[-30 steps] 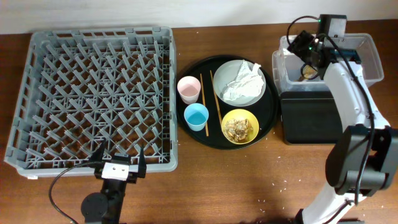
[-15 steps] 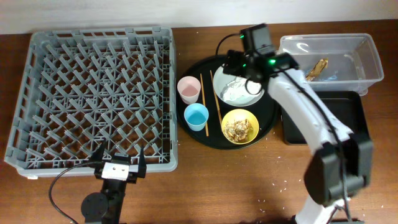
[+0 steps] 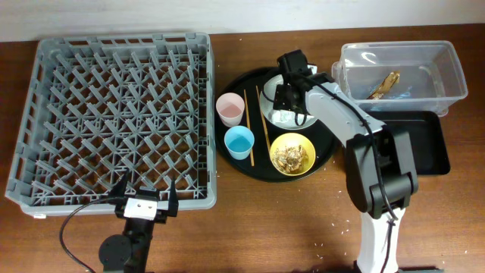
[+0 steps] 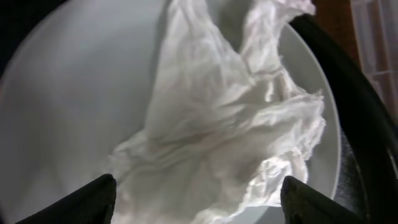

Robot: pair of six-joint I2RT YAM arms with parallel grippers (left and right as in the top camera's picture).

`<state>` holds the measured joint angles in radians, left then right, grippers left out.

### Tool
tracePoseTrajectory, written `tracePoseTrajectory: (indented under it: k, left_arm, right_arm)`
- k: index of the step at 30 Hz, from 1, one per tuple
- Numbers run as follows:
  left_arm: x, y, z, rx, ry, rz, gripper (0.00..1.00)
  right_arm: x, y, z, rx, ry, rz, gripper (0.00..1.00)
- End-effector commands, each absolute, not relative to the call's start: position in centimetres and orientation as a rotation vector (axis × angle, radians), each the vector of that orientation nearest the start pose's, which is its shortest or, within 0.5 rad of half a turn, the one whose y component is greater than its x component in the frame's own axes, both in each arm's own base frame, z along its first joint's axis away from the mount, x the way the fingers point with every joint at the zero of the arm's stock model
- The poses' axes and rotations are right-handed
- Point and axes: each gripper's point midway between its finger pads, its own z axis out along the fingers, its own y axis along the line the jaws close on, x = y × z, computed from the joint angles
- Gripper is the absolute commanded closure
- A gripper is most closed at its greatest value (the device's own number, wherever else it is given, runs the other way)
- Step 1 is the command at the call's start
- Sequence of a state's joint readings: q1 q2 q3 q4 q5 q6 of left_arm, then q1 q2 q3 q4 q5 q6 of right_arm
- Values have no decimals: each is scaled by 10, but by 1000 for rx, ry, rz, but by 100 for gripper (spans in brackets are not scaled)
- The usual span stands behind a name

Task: Sort waste into correct bins and load items into the dishwasher rack
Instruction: 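Return right gripper to plate and grasp remaining tissue, then drop the tissue into the clear bin with right gripper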

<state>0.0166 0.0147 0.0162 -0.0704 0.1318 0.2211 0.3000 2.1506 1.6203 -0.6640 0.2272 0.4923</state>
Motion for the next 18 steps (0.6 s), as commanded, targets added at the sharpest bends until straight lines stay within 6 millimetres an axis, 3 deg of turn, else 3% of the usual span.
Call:
tracePoseTrajectory:
  k: [1, 4, 7, 8, 12, 13, 15, 18]
  left_arm:
    - [245, -19, 160, 280, 1613, 80, 0]
    - [245, -19, 160, 280, 1613, 80, 1]
    - [245, -19, 160, 280, 1613, 80, 1]
    - [245, -19, 160, 280, 1613, 80, 0]
    - [245, -19, 160, 280, 1613, 80, 1]
    - [245, -19, 160, 280, 1613, 80, 1]
    - [245, -19, 160, 280, 1613, 80, 1]
    - [245, -19, 160, 280, 1613, 80, 0]
  right_arm:
    - [484, 96, 19, 314, 2702, -200, 14]
    - [482, 95, 9, 312, 2718, -210, 15]
    - [482, 96, 3, 311, 2728, -210, 28]
    - [481, 96, 3, 311, 2730, -209, 41]
    - [481, 99, 3, 308, 2735, -189, 80]
    - [482, 99, 3, 308, 2734, -183, 95]
    - [484, 105, 8, 299, 2732, -142, 96]
    - [495, 115, 48, 261, 2713, -55, 96]
